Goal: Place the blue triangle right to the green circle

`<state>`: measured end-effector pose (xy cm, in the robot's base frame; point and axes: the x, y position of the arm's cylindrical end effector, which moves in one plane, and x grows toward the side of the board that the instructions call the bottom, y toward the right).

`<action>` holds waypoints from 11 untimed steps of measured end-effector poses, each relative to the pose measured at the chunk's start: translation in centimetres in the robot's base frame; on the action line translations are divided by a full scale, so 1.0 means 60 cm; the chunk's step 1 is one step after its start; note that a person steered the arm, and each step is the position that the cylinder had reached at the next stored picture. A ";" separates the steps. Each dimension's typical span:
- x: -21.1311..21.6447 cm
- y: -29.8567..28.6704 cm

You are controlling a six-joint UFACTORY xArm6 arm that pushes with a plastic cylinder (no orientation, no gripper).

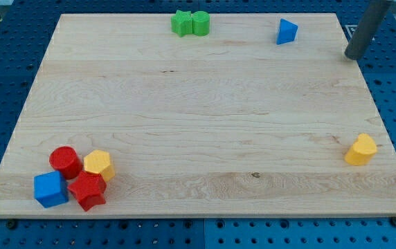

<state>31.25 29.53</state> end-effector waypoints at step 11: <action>-0.105 -0.368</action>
